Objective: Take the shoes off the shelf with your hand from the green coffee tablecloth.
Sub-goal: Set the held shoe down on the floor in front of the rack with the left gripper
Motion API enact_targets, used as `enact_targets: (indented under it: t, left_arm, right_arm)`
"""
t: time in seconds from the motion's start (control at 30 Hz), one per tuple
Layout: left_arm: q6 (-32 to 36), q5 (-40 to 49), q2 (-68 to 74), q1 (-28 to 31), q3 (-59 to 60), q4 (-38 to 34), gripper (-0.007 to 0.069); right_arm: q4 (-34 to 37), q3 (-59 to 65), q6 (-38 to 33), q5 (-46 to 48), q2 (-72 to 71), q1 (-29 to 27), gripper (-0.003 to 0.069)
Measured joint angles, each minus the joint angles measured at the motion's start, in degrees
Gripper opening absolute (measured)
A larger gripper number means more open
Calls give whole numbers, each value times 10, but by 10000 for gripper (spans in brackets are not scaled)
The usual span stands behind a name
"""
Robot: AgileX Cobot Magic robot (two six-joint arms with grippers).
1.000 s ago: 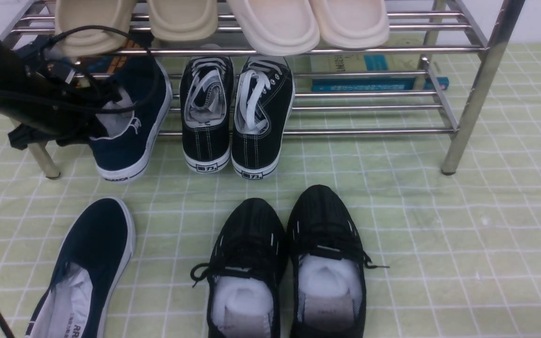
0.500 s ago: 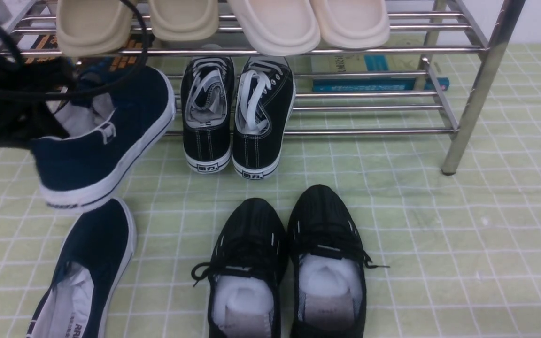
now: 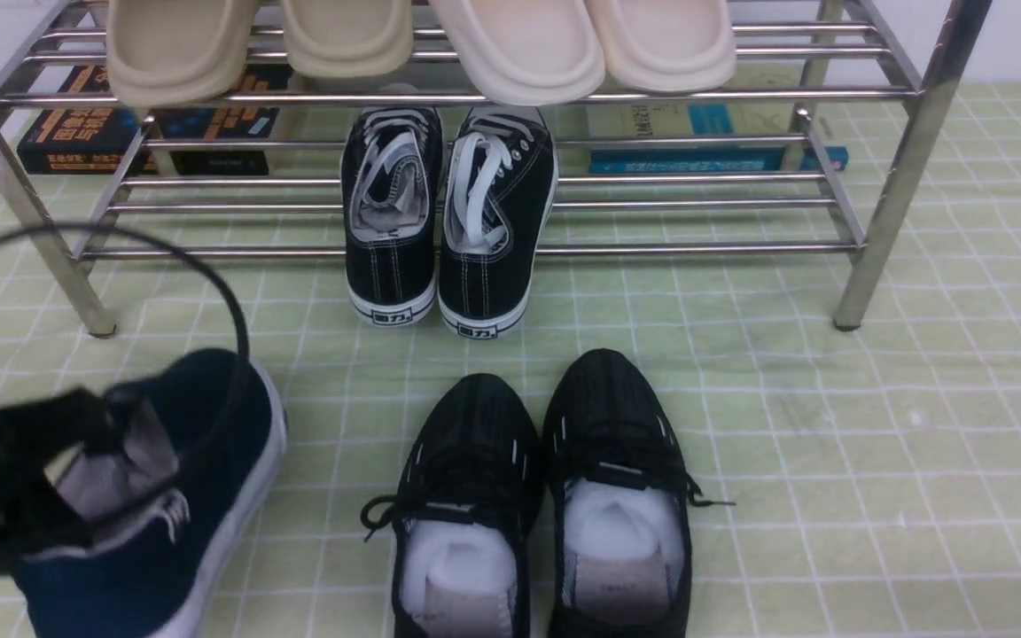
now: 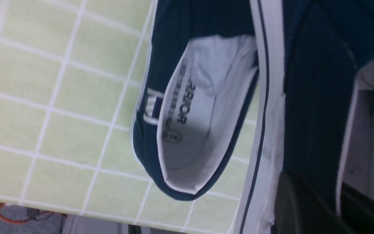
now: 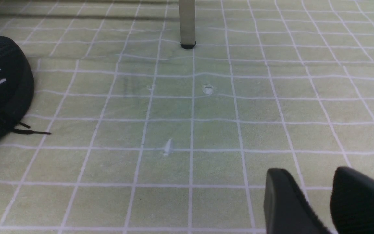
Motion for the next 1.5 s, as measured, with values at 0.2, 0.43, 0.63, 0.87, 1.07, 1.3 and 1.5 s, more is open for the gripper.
enact_targets:
  t: [0.2,0.43,0.63,0.87,1.07,1.3,1.5]
  left_arm:
    - [-8,-44,-1,-53,8,-3,27]
    - [-128,-125,0,-200,10,48,27]
    - [-258,-131,1,-227,10,183,27]
    - [-273,-137,35,-227,10,180,27]
    - [-228,-153,77,-228,10,141,27]
    - [-224,-166,101,-228,15,138,27]
    - [-209,-135,101,-228,31,120,32]
  right_arm:
    - [0,0,0,0,0,0,240]
    - [0,0,0,0,0,0,240]
    - [0,0,0,0,0,0,240]
    - [0,0,0,0,0,0,240]
    - [0,0,0,0,0,0,240]
    - [0,0,0,0,0,0,240]
    - [0,0,0,0,0,0,240]
